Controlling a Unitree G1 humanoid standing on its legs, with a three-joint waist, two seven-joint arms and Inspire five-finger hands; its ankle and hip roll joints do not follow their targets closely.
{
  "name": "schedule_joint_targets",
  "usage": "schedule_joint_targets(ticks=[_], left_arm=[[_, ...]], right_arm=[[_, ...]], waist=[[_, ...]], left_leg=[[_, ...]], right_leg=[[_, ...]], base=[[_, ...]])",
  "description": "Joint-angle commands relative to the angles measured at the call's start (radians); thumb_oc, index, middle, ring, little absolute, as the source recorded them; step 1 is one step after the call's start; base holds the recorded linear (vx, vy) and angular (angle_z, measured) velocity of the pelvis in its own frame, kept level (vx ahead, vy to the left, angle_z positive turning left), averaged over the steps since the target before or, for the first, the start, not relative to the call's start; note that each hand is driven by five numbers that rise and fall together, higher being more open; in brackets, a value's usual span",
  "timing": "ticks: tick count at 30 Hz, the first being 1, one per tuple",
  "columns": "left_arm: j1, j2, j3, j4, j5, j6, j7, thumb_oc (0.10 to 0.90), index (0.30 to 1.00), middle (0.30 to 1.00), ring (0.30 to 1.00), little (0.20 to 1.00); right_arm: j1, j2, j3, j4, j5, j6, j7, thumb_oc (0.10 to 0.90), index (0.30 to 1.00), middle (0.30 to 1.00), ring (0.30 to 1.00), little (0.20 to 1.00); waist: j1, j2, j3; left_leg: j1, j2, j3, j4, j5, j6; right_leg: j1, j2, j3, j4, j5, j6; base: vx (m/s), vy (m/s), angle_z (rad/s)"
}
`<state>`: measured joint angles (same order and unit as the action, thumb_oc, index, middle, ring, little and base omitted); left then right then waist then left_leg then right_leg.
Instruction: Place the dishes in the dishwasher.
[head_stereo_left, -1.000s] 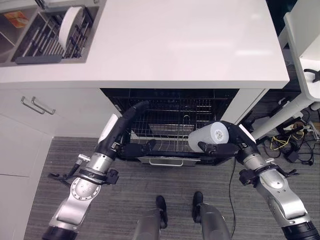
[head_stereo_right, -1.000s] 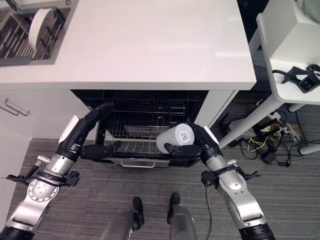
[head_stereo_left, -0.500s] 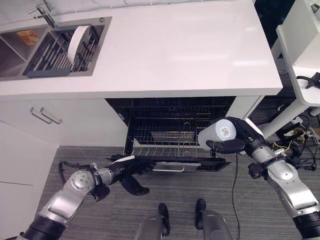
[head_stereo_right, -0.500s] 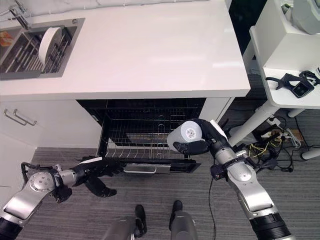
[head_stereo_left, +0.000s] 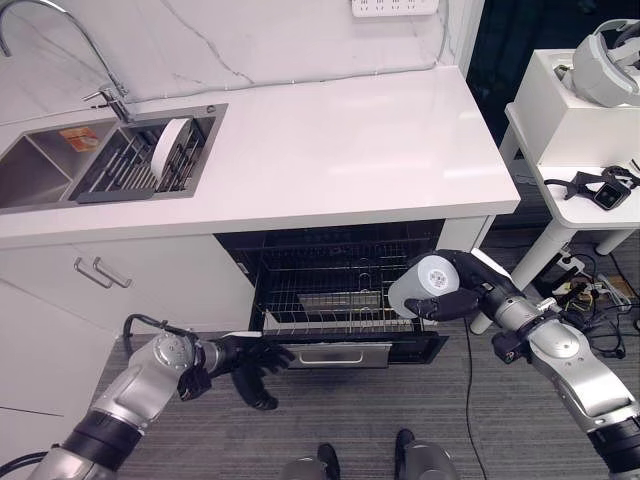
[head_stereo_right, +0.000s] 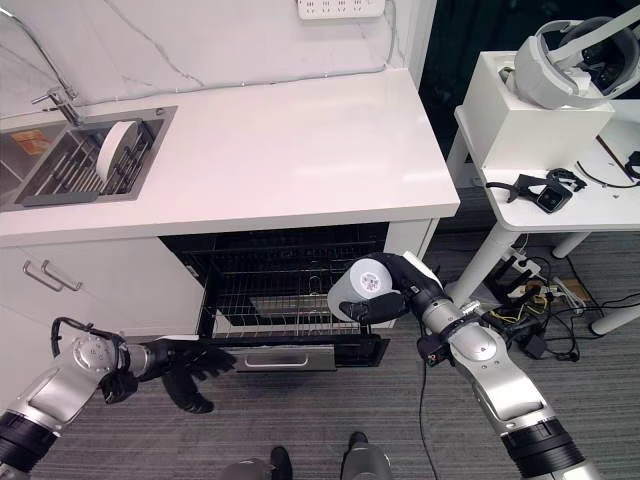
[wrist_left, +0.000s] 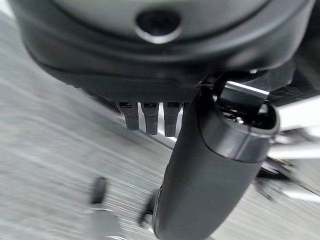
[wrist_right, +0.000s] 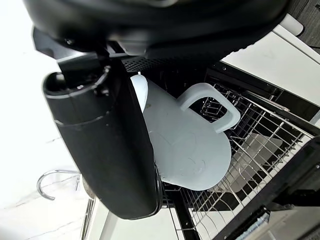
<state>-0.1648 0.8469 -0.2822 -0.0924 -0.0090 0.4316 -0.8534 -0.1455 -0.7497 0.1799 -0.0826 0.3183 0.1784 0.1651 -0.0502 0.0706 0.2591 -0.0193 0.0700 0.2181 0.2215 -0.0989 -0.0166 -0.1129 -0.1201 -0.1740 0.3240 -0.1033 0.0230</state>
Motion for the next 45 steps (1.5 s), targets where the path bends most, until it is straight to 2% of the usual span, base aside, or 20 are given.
schedule_joint_targets(ticks=[1, 5, 9, 13, 16, 22, 27, 29, 31, 32, 35, 41, 45], left_arm=[[-0.014, 0.070, 0.093, -0.065, -0.127, -0.041, -0.010, 0.800, 0.900, 0.900, 0.900, 0.900], [0.012, 0.074, 0.153, -0.119, -0.188, -0.072, 0.038, 0.800, 0.900, 0.900, 0.900, 0.900], [0.024, 0.069, 0.167, -0.156, -0.203, -0.072, 0.031, 0.800, 0.900, 0.900, 0.900, 0.900], [0.036, 0.033, 0.151, -0.122, -0.177, -0.067, 0.035, 0.800, 0.900, 0.900, 0.900, 0.900], [0.026, 0.013, 0.106, -0.063, -0.192, -0.085, 0.104, 0.800, 0.900, 0.900, 0.900, 0.900], [0.046, -0.063, 0.091, 0.084, -0.132, -0.193, 0.209, 0.800, 0.900, 0.900, 0.900, 0.900], [0.045, -0.114, 0.088, 0.142, -0.124, -0.255, 0.280, 0.800, 0.900, 0.900, 0.900, 0.900], [0.047, -0.127, 0.093, 0.142, -0.140, -0.296, 0.304, 0.800, 0.900, 0.900, 0.900, 0.900], [0.045, -0.134, 0.101, 0.135, -0.164, -0.367, 0.313, 0.800, 0.900, 0.900, 0.900, 0.900], [0.045, -0.135, 0.103, 0.133, -0.170, -0.374, 0.312, 0.800, 0.900, 0.900, 0.900, 0.900], [0.052, -0.134, 0.132, 0.079, -0.214, -0.451, 0.279, 0.800, 0.900, 0.900, 0.900, 0.900], [0.063, -0.127, 0.174, 0.028, -0.234, -0.486, 0.333, 0.800, 0.900, 0.900, 0.900, 0.900], [0.062, -0.119, 0.173, 0.053, -0.114, -0.480, 0.403, 0.800, 0.900, 0.900, 0.900, 0.900]], right_arm=[[-0.044, -0.010, -0.090, -0.097, 0.034, -0.087, 0.003, 0.400, 0.300, 0.300, 0.300, 0.300], [-0.023, -0.003, -0.107, -0.096, 0.032, -0.078, 0.011, 0.400, 0.300, 0.300, 0.300, 0.300], [-0.001, 0.017, -0.111, -0.089, 0.047, -0.077, 0.009, 0.400, 0.300, 0.300, 0.300, 0.300], [0.007, 0.031, -0.098, -0.073, 0.032, -0.086, 0.009, 0.400, 0.300, 0.300, 0.300, 0.300], [0.006, 0.030, -0.082, -0.065, 0.042, -0.089, 0.001, 0.400, 0.300, 0.300, 0.300, 0.300], [0.024, 0.047, -0.082, -0.052, 0.017, -0.099, 0.019, 0.400, 0.300, 0.300, 0.300, 0.300], [0.030, 0.070, -0.093, -0.055, 0.010, -0.092, 0.022, 0.400, 0.300, 0.300, 0.300, 0.300], [0.037, 0.079, -0.103, -0.055, 0.008, -0.094, 0.031, 0.400, 0.300, 0.300, 0.300, 0.300], [0.041, 0.085, -0.114, -0.057, 0.007, -0.089, 0.036, 0.400, 0.300, 0.300, 0.300, 0.300], [0.042, 0.087, -0.115, -0.057, 0.007, -0.089, 0.036, 0.400, 0.300, 0.300, 0.300, 0.300], [0.053, 0.098, -0.131, -0.054, -0.005, -0.089, 0.041, 0.400, 0.300, 0.300, 0.300, 0.300], [0.060, 0.108, -0.144, -0.055, -0.010, -0.083, 0.047, 0.400, 0.300, 0.300, 0.300, 0.300], [0.054, 0.108, -0.142, -0.052, -0.007, -0.082, 0.051, 0.400, 0.300, 0.300, 0.300, 0.300]], waist=[[-0.002, -0.006, -0.053], [0.002, -0.003, -0.057], [0.004, -0.003, -0.066], [0.004, -0.003, -0.071], [-0.003, -0.007, -0.078], [-0.010, -0.015, -0.084], [-0.015, -0.023, -0.081], [-0.017, -0.028, -0.080], [-0.018, -0.033, -0.079], [-0.018, -0.034, -0.078], [-0.016, -0.036, -0.069], [-0.012, -0.039, -0.071], [-0.011, -0.040, -0.072]], left_leg=[[-0.017, 0.045, 0.006, 0.078, -0.115, 0.001], [-0.014, 0.043, 0.000, 0.078, -0.115, -0.001], [-0.011, 0.044, -0.005, 0.078, -0.115, -0.002], [-0.008, 0.044, -0.009, 0.078, -0.116, -0.003], [-0.003, 0.042, -0.010, 0.078, -0.120, -0.001], [0.010, 0.044, -0.001, 0.078, -0.123, 0.001], [0.015, 0.044, 0.007, 0.078, -0.125, 0.004], [0.018, 0.045, 0.012, 0.078, -0.126, 0.005], [0.021, 0.046, 0.017, 0.078, -0.127, 0.007], [0.021, 0.046, 0.017, 0.078, -0.127, 0.007], [0.025, 0.047, 0.019, 0.078, -0.126, 0.008], [0.030, 0.045, 0.021, 0.078, -0.130, 0.010], [0.033, 0.043, 0.020, 0.078, -0.131, 0.010]], right_leg=[[0.059, -0.020, -0.021, -0.024, -0.118, 0.106], [0.066, -0.021, -0.027, -0.024, -0.123, 0.106], [0.073, -0.022, -0.032, -0.024, -0.125, 0.104], [0.077, -0.019, -0.030, -0.024, -0.128, 0.102], [0.079, -0.016, -0.027, -0.024, -0.130, 0.102], [0.086, -0.012, -0.019, -0.024, -0.132, 0.098], [0.087, -0.009, -0.009, -0.024, -0.130, 0.098], [0.088, -0.009, -0.008, -0.024, -0.128, 0.099], [0.087, -0.009, -0.006, -0.024, -0.126, 0.101], [0.087, -0.009, -0.006, -0.024, -0.125, 0.101], [0.088, -0.010, -0.006, -0.024, -0.119, 0.101], [0.091, -0.013, -0.008, -0.024, -0.118, 0.103], [0.094, -0.012, -0.010, -0.024, -0.117, 0.103]], base=[[0.03, 0.018, 0.00], [0.02, 0.005, 0.00], [0.04, -0.006, 0.02], [0.04, -0.003, 0.02], [0.06, -0.007, 0.00], [0.06, -0.002, -0.01], [0.04, 0.001, -0.03], [0.01, -0.001, -0.02], [0.01, -0.007, -0.10], [0.01, -0.007, -0.15], [0.00, 0.002, -0.09], [0.00, 0.001, -0.01], [0.00, 0.000, 0.00]])
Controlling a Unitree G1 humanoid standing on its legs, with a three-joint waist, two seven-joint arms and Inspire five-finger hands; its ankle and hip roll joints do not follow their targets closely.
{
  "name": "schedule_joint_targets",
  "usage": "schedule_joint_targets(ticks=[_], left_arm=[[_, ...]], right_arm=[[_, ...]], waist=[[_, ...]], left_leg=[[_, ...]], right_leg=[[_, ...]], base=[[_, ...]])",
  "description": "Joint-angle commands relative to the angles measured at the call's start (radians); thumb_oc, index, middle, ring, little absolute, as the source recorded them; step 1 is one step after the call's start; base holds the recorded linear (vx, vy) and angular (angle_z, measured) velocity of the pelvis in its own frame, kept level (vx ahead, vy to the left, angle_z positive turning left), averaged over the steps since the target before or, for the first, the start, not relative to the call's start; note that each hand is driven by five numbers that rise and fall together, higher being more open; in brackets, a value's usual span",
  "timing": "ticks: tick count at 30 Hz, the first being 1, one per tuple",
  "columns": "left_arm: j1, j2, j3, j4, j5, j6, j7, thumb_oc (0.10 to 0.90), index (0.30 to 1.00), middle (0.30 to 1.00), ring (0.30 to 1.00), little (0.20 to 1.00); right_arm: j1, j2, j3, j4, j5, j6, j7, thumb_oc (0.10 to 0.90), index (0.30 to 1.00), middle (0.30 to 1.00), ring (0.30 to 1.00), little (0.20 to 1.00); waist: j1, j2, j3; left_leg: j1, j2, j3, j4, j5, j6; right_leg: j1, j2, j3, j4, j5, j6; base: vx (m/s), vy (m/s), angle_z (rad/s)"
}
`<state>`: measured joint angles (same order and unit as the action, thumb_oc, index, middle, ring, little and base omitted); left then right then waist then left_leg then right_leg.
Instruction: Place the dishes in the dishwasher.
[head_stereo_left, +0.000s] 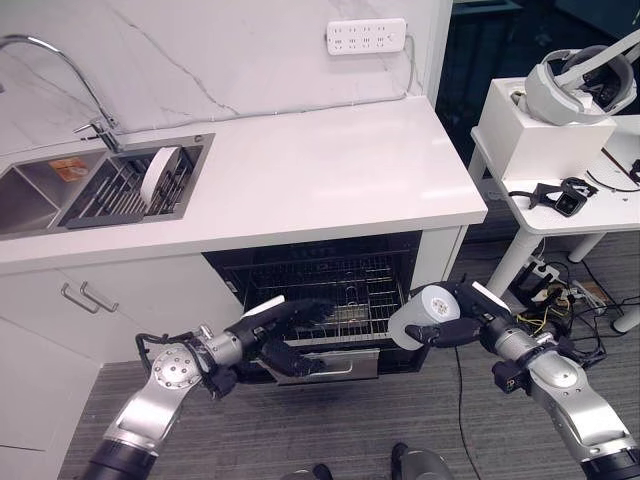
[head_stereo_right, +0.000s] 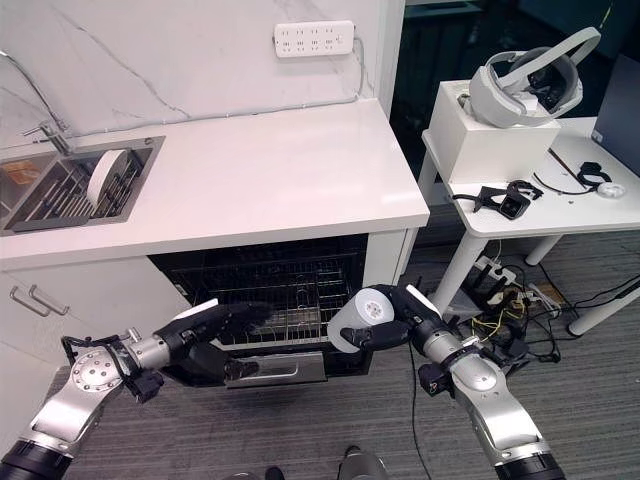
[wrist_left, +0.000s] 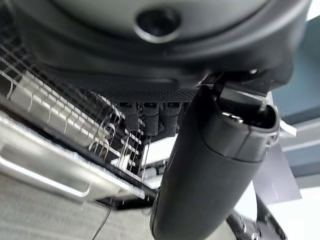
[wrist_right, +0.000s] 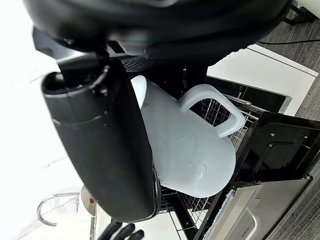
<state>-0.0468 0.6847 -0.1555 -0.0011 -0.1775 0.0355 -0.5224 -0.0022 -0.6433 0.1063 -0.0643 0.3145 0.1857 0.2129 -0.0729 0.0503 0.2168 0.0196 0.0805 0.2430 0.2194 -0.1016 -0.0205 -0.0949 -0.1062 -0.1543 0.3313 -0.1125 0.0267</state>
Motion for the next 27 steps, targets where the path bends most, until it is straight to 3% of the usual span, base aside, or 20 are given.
schedule_joint_targets(ticks=[1, 6, 19, 23, 27], left_arm=[[-0.056, 0.044, 0.045, -0.032, 0.072, -0.086, 0.076, 0.800, 0.900, 0.900, 0.900, 0.900], [-0.090, 0.059, 0.010, 0.052, 0.174, -0.051, 0.131, 0.800, 0.900, 0.900, 0.900, 0.900], [-0.154, 0.032, -0.053, 0.276, 0.235, -0.038, 0.206, 0.800, 0.900, 0.900, 0.900, 0.900], [-0.169, 0.007, -0.087, 0.354, 0.280, -0.007, 0.171, 0.800, 0.900, 0.900, 0.900, 0.900], [-0.170, -0.016, -0.154, 0.427, 0.460, 0.057, -0.033, 0.800, 0.900, 0.900, 0.900, 0.900]], right_arm=[[-0.090, 0.002, -0.067, -0.071, -0.003, -0.088, 0.002, 0.400, 0.300, 0.300, 0.300, 0.300], [-0.112, 0.001, -0.052, -0.062, 0.007, -0.083, 0.013, 0.400, 0.300, 0.300, 0.300, 0.300], [-0.132, 0.005, -0.028, -0.045, 0.000, -0.094, 0.038, 0.400, 0.300, 0.300, 0.300, 0.300], [-0.130, 0.004, -0.033, -0.052, 0.003, -0.086, 0.060, 0.400, 0.300, 0.300, 0.300, 0.300], [-0.133, -0.004, -0.045, -0.074, 0.003, -0.077, 0.080, 0.400, 0.300, 0.300, 0.300, 0.300]], waist=[[0.012, -0.019, -0.031], [0.008, -0.020, -0.035], [-0.008, -0.026, -0.037], [-0.017, -0.028, -0.038], [-0.031, -0.026, -0.031]], left_leg=[[-0.006, 0.031, -0.006, 0.081, -0.128, 0.014], [-0.001, 0.031, -0.001, 0.081, -0.131, 0.015], [0.014, 0.035, 0.016, 0.081, -0.128, 0.016], [0.026, 0.037, 0.021, 0.081, -0.125, 0.017], [0.034, 0.037, 0.025, 0.081, -0.131, 0.022]], right_leg=[[0.076, -0.026, -0.029, -0.031, -0.108, 0.100], [0.077, -0.022, -0.025, -0.031, -0.109, 0.101], [0.079, -0.016, -0.018, -0.031, -0.101, 0.102], [0.086, -0.011, -0.014, -0.031, -0.097, 0.101], [0.089, -0.010, -0.010, -0.031, -0.099, 0.103]], base=[[0.00, 0.000, 0.00], [0.00, 0.000, 0.00], [0.00, -0.003, -0.04], [0.05, -0.022, -0.04], [0.01, -0.003, -0.01]])
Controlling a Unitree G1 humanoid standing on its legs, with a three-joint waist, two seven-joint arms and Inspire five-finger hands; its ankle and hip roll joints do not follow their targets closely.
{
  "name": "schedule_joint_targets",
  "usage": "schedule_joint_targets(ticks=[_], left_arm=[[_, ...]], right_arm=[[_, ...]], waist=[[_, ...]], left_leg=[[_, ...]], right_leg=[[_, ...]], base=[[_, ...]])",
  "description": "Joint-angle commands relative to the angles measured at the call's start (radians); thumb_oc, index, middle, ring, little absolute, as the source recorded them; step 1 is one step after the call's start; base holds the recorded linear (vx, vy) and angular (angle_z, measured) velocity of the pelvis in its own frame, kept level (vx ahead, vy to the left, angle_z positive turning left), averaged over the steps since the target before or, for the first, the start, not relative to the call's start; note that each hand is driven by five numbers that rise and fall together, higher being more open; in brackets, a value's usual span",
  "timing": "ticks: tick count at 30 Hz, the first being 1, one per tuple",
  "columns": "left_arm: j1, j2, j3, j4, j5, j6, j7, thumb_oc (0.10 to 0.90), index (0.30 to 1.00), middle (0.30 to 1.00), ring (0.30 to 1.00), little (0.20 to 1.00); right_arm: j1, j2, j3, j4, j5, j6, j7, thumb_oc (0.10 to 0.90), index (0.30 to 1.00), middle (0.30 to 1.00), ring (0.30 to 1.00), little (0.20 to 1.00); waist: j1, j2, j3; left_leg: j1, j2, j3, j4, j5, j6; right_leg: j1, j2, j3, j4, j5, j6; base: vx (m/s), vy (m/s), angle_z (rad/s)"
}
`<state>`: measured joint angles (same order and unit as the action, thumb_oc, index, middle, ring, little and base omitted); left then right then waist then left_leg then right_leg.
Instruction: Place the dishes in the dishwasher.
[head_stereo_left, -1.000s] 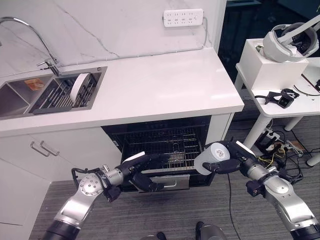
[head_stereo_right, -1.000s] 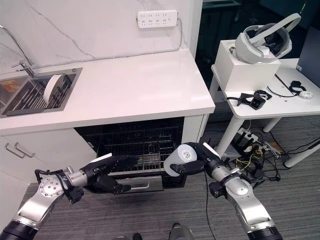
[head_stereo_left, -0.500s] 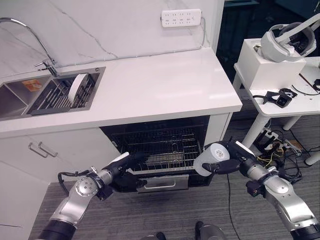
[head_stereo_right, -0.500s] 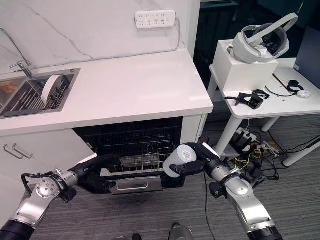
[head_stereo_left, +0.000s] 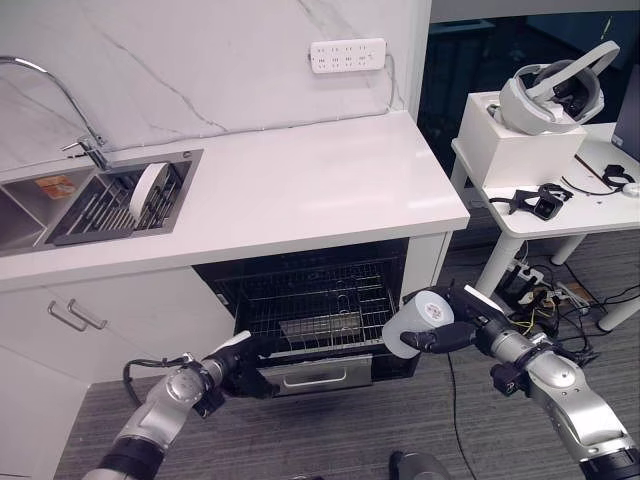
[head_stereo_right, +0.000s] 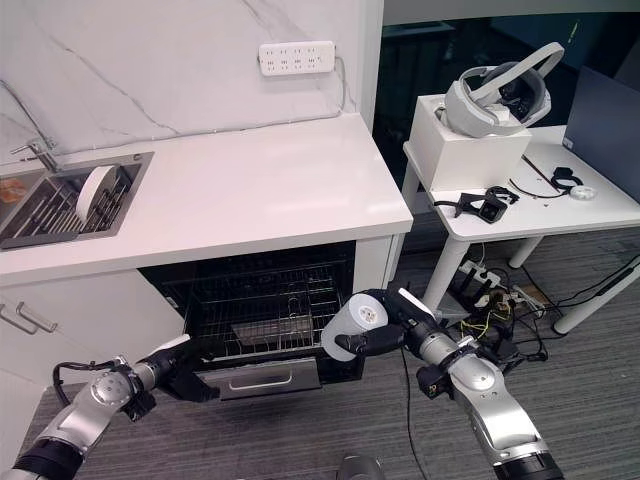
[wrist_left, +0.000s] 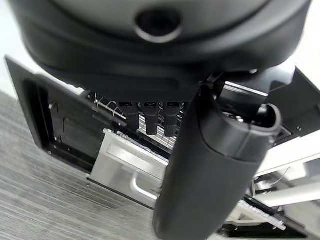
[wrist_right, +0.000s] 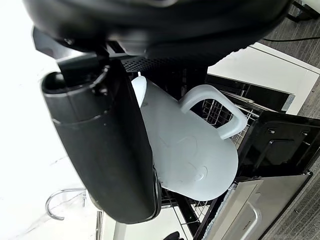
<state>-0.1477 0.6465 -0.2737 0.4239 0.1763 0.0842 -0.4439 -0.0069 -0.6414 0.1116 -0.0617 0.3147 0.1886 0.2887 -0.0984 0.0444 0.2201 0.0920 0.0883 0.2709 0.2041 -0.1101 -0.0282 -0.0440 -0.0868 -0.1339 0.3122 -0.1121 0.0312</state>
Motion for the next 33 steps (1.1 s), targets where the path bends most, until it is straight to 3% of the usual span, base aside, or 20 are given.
schedule_joint_targets(ticks=[1, 7, 13, 18, 24, 33], left_arm=[[-0.072, 0.017, -0.063, 0.026, 0.149, 0.031, -0.170, 0.800, 0.900, 0.900, 0.900, 0.900], [-0.084, -0.015, -0.176, 0.123, 0.375, 0.043, -0.338, 0.800, 0.900, 0.900, 0.900, 0.900], [-0.060, -0.025, -0.219, 0.120, 0.436, 0.126, -0.498, 0.800, 0.900, 0.900, 0.900, 0.900], [-0.026, -0.016, -0.239, 0.096, 0.544, 0.157, -0.591, 0.800, 0.900, 0.900, 0.900, 0.900], [-0.001, 0.040, -0.261, -0.063, 0.545, 0.150, -0.768, 0.800, 0.900, 0.900, 0.900, 0.900], [0.008, 0.113, -0.241, -0.315, 0.441, 0.166, -0.896, 0.800, 0.900, 0.900, 0.900, 0.900]], right_arm=[[-0.137, -0.014, -0.053, -0.087, 0.009, -0.070, 0.014, 0.400, 0.300, 0.300, 0.300, 0.300], [-0.176, -0.027, -0.058, -0.107, 0.007, -0.049, 0.042, 0.400, 0.300, 0.300, 0.300, 0.300], [-0.216, -0.038, -0.074, -0.128, 0.005, -0.024, 0.037, 0.400, 0.300, 0.300, 0.300, 0.300], [-0.239, -0.045, -0.094, -0.130, -0.004, -0.014, 0.029, 0.400, 0.300, 0.300, 0.300, 0.300], [-0.289, -0.059, -0.104, -0.126, -0.015, -0.002, 0.027, 0.400, 0.300, 0.300, 0.300, 0.300], [-0.364, -0.078, -0.044, -0.018, -0.076, 0.007, -0.030, 0.400, 0.300, 0.300, 0.300, 0.300]], waist=[[-0.011, -0.020, -0.032], [-0.033, -0.017, -0.023], [-0.032, -0.014, -0.012], [-0.021, -0.011, -0.006], [0.010, -0.014, -0.004], [0.064, -0.014, 0.004]], left_leg=[[-0.040, 0.028, -0.002, 0.096, -0.124, 0.031], [-0.048, 0.024, 0.008, 0.096, -0.132, 0.037], [-0.063, 0.019, 0.008, 0.096, -0.134, 0.036], [-0.071, 0.015, -0.001, 0.096, -0.135, 0.036], [-0.095, 0.008, -0.019, 0.096, -0.134, 0.034], [-0.127, -0.001, -0.057, 0.096, -0.126, 0.027]], right_leg=[[0.034, -0.029, -0.026, -0.012, -0.099, 0.100], [0.017, -0.030, -0.012, -0.012, -0.099, 0.106], [0.005, -0.034, -0.012, -0.012, -0.101, 0.107], [0.005, -0.036, -0.020, -0.012, -0.104, 0.104], [-0.006, -0.042, -0.040, -0.012, -0.103, 0.105], [-0.005, -0.052, -0.081, -0.012, -0.109, 0.102]], base=[[-0.03, 0.020, -0.03], [-0.03, 0.019, -0.07], [-0.05, 0.015, -0.07], [-0.02, 0.007, 0.02], [-0.05, -0.014, 0.08], [-0.02, -0.016, 0.16]])
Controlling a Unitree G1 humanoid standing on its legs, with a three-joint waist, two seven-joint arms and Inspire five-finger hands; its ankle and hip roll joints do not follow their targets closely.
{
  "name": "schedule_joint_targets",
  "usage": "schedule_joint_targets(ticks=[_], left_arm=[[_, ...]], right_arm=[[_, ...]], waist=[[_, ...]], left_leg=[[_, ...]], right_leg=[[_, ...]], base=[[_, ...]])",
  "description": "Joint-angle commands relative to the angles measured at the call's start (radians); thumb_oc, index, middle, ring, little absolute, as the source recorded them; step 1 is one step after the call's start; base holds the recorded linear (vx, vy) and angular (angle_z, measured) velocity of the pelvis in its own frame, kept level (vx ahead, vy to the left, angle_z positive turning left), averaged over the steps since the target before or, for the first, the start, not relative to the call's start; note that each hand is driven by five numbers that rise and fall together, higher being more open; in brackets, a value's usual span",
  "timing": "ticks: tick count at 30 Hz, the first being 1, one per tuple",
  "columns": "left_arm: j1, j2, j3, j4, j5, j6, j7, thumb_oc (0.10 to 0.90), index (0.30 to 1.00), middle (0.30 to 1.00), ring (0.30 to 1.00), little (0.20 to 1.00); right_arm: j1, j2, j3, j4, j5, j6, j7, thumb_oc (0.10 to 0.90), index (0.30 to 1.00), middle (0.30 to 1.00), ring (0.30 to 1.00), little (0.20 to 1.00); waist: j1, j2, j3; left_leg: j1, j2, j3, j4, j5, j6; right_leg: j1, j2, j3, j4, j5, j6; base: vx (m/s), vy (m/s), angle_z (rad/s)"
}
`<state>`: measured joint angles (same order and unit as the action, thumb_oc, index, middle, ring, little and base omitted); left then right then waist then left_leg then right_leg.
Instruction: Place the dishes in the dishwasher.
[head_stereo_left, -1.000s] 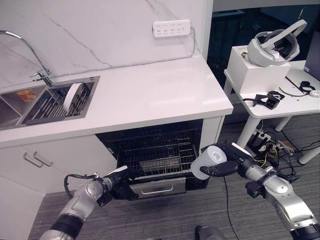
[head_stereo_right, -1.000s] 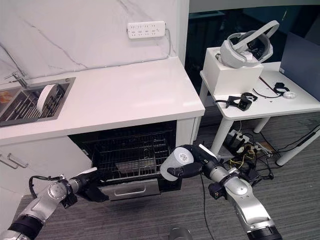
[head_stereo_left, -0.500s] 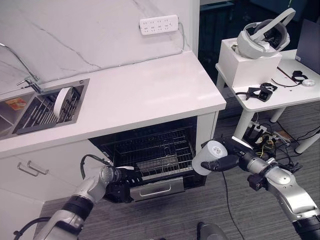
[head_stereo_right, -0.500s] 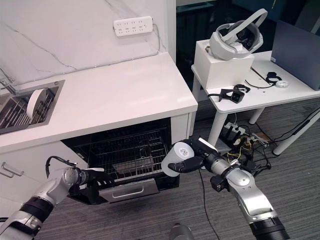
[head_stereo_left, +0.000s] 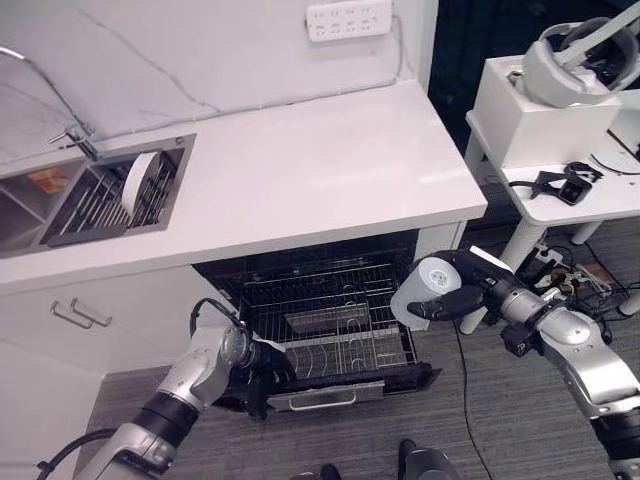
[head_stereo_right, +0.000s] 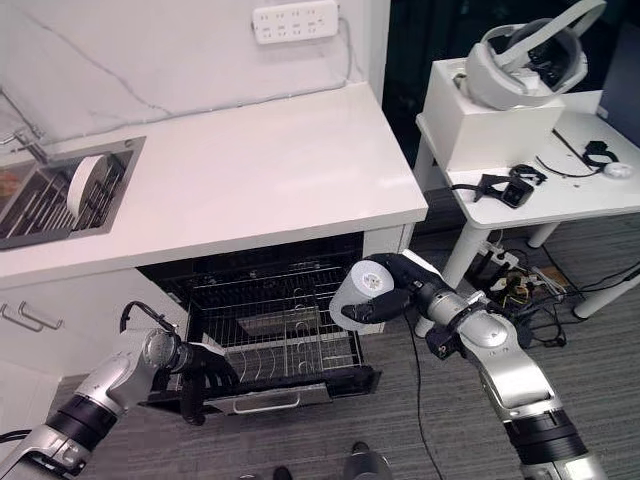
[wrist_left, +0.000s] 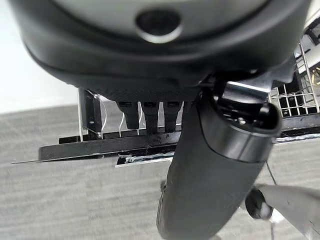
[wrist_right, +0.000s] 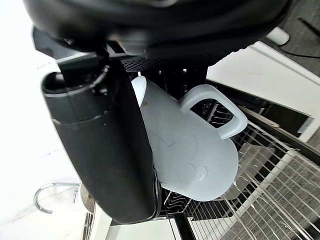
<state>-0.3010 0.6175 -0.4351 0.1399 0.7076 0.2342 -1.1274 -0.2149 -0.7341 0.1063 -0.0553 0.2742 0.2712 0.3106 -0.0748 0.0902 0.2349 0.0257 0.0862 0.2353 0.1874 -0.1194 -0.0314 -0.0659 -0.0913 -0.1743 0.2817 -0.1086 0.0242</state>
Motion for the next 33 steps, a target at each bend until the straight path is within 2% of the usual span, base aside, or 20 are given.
schedule_joint_targets(ticks=[1, 3, 8, 11, 12, 13, 14, 15, 17, 20, 21, 24, 26, 33], left_arm=[[0.161, 0.144, -0.079, -0.036, -0.095, 0.019, -0.213, 0.800, 0.900, 0.900, 0.900, 0.900], [0.159, 0.152, -0.071, -0.073, -0.138, 0.043, -0.197, 0.800, 0.900, 0.900, 0.900, 0.900], [0.156, 0.175, -0.025, -0.148, -0.304, 0.095, -0.108, 0.800, 0.900, 0.900, 0.900, 0.900], [0.156, 0.194, 0.084, -0.219, -0.608, 0.137, 0.130, 0.800, 0.900, 0.900, 0.900, 0.900], [0.156, 0.195, 0.110, -0.226, -0.678, 0.130, 0.196, 0.800, 0.900, 0.900, 0.900, 0.900], [0.156, 0.202, 0.178, -0.236, -0.829, 0.068, 0.351, 0.800, 0.900, 0.900, 0.900, 0.900], [0.156, 0.209, 0.214, -0.240, -0.935, 0.046, 0.438, 0.800, 0.900, 0.900, 0.900, 0.900], [0.168, 0.174, 0.324, -0.236, -1.115, 0.007, 0.553, 0.800, 0.900, 0.900, 0.900, 0.900], [0.196, 0.129, 0.402, -0.234, -1.241, -0.088, 0.653, 0.800, 0.900, 0.900, 0.900, 0.900], [0.230, 0.067, 0.451, -0.256, -1.316, -0.156, 0.710, 0.800, 0.900, 0.900, 0.900, 0.900], [0.235, 0.052, 0.452, -0.267, -1.302, -0.205, 0.735, 0.800, 0.900, 0.900, 0.900, 0.900], [0.216, 0.052, 0.446, -0.279, -1.318, -0.245, 0.765, 0.800, 0.900, 0.900, 0.900, 0.900], [0.182, 0.059, 0.449, -0.285, -1.360, -0.275, 0.793, 0.800, 0.900, 0.900, 0.900, 0.900], [0.094, 0.051, 0.413, -0.316, -1.414, -0.320, 0.858, 0.800, 0.900, 0.900, 0.900, 0.900]], right_arm=[[-0.157, 0.015, -0.037, -0.020, -0.039, -0.079, -0.055, 0.400, 0.300, 0.300, 0.300, 0.300], [-0.166, 0.019, -0.018, 0.020, -0.070, -0.115, -0.078, 0.400, 0.300, 0.300, 0.300, 0.300], [-0.179, 0.035, 0.028, 0.118, -0.120, -0.131, -0.114, 0.400, 0.300, 0.300, 0.300, 0.300], [-0.164, 0.037, 0.059, 0.172, -0.152, -0.139, -0.150, 0.400, 0.300, 0.300, 0.300, 0.300], [-0.157, 0.040, 0.060, 0.184, -0.158, -0.143, -0.155, 0.400, 0.300, 0.300, 0.300, 0.300], [-0.146, 0.040, 0.059, 0.209, -0.165, -0.144, -0.164, 0.400, 0.300, 0.300, 0.300, 0.300], [-0.142, 0.040, 0.059, 0.220, -0.167, -0.139, -0.169, 0.400, 0.300, 0.300, 0.300, 0.300], [-0.132, 0.052, 0.060, 0.269, -0.187, -0.151, -0.189, 0.400, 0.300, 0.300, 0.300, 0.300], [-0.147, 0.066, 0.069, 0.326, -0.199, -0.152, -0.218, 0.400, 0.300, 0.300, 0.300, 0.300], [-0.177, 0.075, 0.081, 0.353, -0.212, -0.134, -0.248, 0.400, 0.300, 0.300, 0.300, 0.300], [-0.210, 0.071, 0.089, 0.365, -0.215, -0.123, -0.269, 0.400, 0.300, 0.300, 0.300, 0.300], [-0.267, 0.054, 0.102, 0.404, -0.206, -0.128, -0.276, 0.400, 0.300, 0.300, 0.300, 0.300], [-0.315, 0.042, 0.115, 0.459, -0.202, -0.183, -0.277, 0.400, 0.300, 0.300, 0.300, 0.300], [-0.422, 0.018, 0.156, 0.630, -0.175, -0.238, -0.322, 0.400, 0.300, 0.300, 0.300, 0.300]], waist=[[0.041, -0.060, -0.011], [0.052, -0.058, -0.005], [0.076, -0.053, 0.007], [0.098, -0.046, 0.017], [0.102, -0.045, 0.019], [0.114, -0.044, 0.025], [0.119, -0.044, 0.028], [0.136, -0.047, 0.037], [0.158, -0.051, 0.050], [0.179, -0.055, 0.073], [0.186, -0.055, 0.093], [0.190, -0.052, 0.112], [0.195, -0.050, 0.125], [0.204, -0.046, 0.147]], left_leg=[[-0.061, 0.001, -0.022, 0.113, -0.116, 0.030], [-0.068, 0.000, -0.030, 0.113, -0.112, 0.029], [-0.083, -0.006, -0.050, 0.113, -0.097, 0.024], [-0.092, -0.005, -0.060, 0.113, -0.087, 0.020], [-0.095, -0.005, -0.062, 0.113, -0.084, 0.019], [-0.095, -0.006, -0.066, 0.113, -0.082, 0.016], [-0.098, -0.006, -0.068, 0.113, -0.078, 0.015], [-0.105, -0.005, -0.074, 0.113, -0.069, 0.012], [-0.115, -0.005, -0.084, 0.113, -0.058, 0.007], [-0.137, -0.005, -0.092, 0.113, -0.051, 0.006], [-0.154, -0.005, -0.095, 0.113, -0.046, 0.006], [-0.172, -0.007, -0.097, 0.113, -0.044, 0.009], [-0.187, -0.009, -0.097, 0.113, -0.043, 0.009], [-0.203, -0.003, -0.093, 0.113, -0.044, 0.009]], right_leg=[[0.017, -0.048, -0.042, 0.018, -0.112, 0.109], [0.018, -0.051, -0.053, 0.018, -0.112, 0.107], [0.021, -0.057, -0.073, 0.018, -0.110, 0.100], [0.024, -0.062, -0.090, 0.018, -0.109, 0.095], [0.025, -0.064, -0.094, 0.018, -0.108, 0.094], [0.029, -0.067, -0.101, 0.018, -0.107, 0.092], [0.029, -0.070, -0.104, 0.018, -0.104, 0.092], [0.029, -0.076, -0.114, 0.018, -0.099, 0.090], [0.027, -0.081, -0.126, 0.018, -0.091, 0.086], [0.010, -0.085, -0.136, 0.018, -0.082, 0.083], [-0.005, -0.084, -0.136, 0.018, -0.078, 0.080], [-0.024, -0.083, -0.133, 0.018, -0.074, 0.079], [-0.039, -0.086, -0.134, 0.018, -0.072, 0.079], [-0.058, -0.089, -0.145, 0.018, -0.062, 0.082]], base=[[-0.02, -0.002, 0.30], [-0.01, -0.002, 0.24], [0.00, 0.004, 0.23], [0.01, 0.018, 0.18], [0.02, 0.024, 0.17], [0.02, 0.020, 0.15], [0.02, 0.007, 0.20], [0.01, -0.015, 0.35], [0.00, -0.035, 0.34], [-0.09, -0.051, 0.23], [-0.17, -0.057, 0.12], [-0.13, -0.022, 0.03], [-0.12, -0.027, 0.00], [-0.06, -0.044, 0.03]])
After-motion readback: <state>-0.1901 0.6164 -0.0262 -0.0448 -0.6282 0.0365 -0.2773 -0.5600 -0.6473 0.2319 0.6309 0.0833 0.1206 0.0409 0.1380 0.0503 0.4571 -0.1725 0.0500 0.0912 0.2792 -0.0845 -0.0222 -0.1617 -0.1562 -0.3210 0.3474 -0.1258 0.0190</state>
